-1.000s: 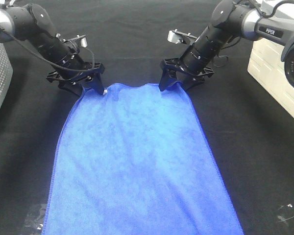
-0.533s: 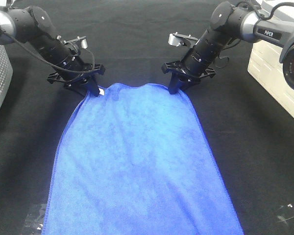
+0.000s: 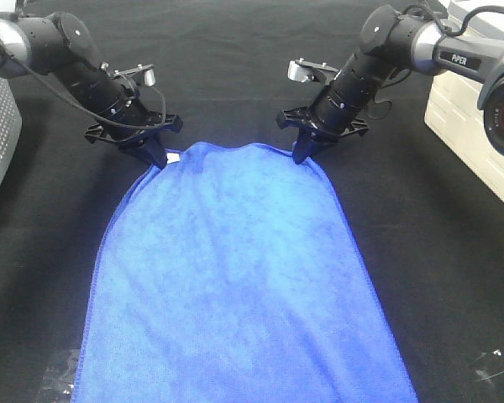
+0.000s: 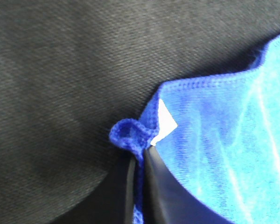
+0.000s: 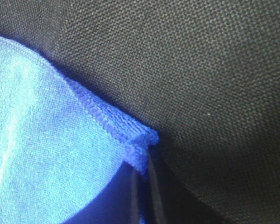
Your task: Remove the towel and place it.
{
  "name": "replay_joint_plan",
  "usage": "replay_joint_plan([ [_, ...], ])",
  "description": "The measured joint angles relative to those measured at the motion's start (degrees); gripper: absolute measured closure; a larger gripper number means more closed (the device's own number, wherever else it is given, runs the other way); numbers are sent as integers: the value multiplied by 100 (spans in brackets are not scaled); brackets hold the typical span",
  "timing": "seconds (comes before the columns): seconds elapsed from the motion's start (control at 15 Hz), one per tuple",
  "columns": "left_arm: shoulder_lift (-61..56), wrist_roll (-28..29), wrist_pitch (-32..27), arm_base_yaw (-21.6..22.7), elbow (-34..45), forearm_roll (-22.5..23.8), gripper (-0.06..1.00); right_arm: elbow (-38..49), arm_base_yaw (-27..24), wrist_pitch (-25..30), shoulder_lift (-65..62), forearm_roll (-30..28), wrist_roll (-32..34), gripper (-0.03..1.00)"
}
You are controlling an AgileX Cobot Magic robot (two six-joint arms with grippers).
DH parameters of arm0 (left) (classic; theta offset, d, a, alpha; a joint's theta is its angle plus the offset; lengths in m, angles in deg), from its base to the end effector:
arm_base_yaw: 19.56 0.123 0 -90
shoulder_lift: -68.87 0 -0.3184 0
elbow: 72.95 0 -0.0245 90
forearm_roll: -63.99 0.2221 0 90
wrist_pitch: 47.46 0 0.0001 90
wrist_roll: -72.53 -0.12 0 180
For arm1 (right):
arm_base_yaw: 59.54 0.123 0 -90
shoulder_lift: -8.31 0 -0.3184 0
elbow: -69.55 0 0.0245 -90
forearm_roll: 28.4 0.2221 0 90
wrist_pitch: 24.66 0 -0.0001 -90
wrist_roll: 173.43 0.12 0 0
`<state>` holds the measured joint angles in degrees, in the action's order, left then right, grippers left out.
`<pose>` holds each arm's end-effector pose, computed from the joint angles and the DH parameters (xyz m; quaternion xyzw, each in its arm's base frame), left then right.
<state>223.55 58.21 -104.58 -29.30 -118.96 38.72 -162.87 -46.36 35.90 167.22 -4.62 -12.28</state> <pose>0.5235 -0.1335 0.1041 0.1088 0.9668 -0.1920 0.1285 0.5223 0.1656 0.0896 -0.1910 0.9567 0.1840 0.1196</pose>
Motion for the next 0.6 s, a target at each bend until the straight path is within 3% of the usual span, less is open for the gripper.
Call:
replay_joint_plan([
  [0.27, 0, -23, -17, 0, -6, 0, 94, 0, 0, 0, -11, -17, -178, 97],
  [0.6, 0, -63, -74, 0, -728, 17, 94, -69, 57, -40, -183, -722, -430, 97],
])
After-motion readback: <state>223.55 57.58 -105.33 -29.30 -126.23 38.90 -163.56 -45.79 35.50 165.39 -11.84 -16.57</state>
